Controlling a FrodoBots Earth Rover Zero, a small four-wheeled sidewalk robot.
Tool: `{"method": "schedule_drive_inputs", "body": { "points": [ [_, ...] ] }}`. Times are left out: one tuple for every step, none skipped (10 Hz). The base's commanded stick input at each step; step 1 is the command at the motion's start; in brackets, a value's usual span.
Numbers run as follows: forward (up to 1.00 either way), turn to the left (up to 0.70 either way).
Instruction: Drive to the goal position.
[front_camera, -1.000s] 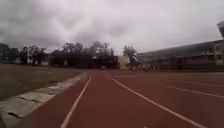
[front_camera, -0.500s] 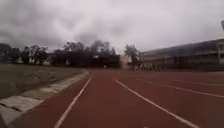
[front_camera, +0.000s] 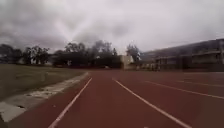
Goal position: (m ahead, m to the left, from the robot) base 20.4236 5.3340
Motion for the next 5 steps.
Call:
{"method": "schedule_drive_inputs", "body": {
  "points": [
    [1.00,0.00],
    [1.00,0.00],
    [1.00,0.00],
    [1.00,0.00],
    [1.00,0.00]
  ]
}}
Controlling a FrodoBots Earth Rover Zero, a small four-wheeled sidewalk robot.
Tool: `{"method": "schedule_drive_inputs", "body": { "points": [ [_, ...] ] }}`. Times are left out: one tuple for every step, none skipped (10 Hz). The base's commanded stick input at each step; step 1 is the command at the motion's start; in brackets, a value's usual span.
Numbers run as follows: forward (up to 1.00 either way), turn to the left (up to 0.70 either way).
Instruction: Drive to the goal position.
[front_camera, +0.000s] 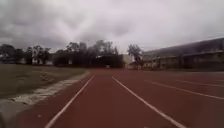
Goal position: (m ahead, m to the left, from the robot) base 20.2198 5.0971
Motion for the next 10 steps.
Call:
{"method": "schedule_drive_inputs", "body": {
  "points": [
    [1.00,0.00],
    [1.00,0.00],
    [1.00,0.00],
    [1.00,0.00],
    [1.00,0.00],
    [1.00,0.00],
    [1.00,0.00],
    [1.00,0.00],
    [1.00,0.00],
    [1.00,0.00]
  ]
}}
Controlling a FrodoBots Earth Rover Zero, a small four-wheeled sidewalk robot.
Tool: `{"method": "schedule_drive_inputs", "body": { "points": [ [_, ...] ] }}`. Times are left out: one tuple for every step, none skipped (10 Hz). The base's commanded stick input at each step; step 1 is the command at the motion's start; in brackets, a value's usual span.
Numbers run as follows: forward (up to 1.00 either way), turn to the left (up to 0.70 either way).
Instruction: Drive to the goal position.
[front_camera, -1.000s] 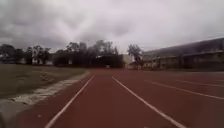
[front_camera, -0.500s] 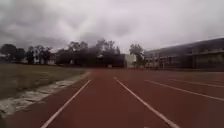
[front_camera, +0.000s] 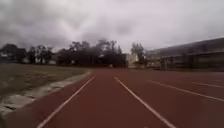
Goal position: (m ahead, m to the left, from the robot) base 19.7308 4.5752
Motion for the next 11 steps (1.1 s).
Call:
{"method": "schedule_drive_inputs", "body": {
  "points": [
    [1.00,0.00],
    [1.00,0.00],
    [1.00,0.00],
    [1.00,0.00],
    [1.00,0.00],
    [1.00,0.00],
    [1.00,0.00],
    [1.00,0.00],
    [1.00,0.12],
    [1.00,0.29],
    [1.00,0.12]
  ]
}}
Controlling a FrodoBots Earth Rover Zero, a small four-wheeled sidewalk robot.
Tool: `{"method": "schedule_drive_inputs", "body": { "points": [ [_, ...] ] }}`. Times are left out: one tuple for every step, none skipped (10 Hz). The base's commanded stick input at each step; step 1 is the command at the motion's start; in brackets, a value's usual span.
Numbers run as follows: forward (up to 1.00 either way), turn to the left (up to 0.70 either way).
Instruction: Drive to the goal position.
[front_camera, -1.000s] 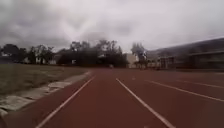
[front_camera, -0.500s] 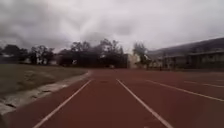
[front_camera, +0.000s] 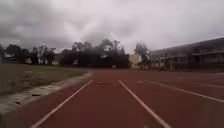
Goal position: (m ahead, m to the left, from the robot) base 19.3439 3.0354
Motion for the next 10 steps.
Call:
{"method": "schedule_drive_inputs", "body": {
  "points": [
    [1.00,0.00],
    [1.00,0.00],
    [1.00,0.00],
    [1.00,0.00],
    [1.00,0.00],
    [1.00,0.00],
    [1.00,0.00],
    [1.00,0.00],
    [1.00,0.00],
    [1.00,0.00]
  ]
}}
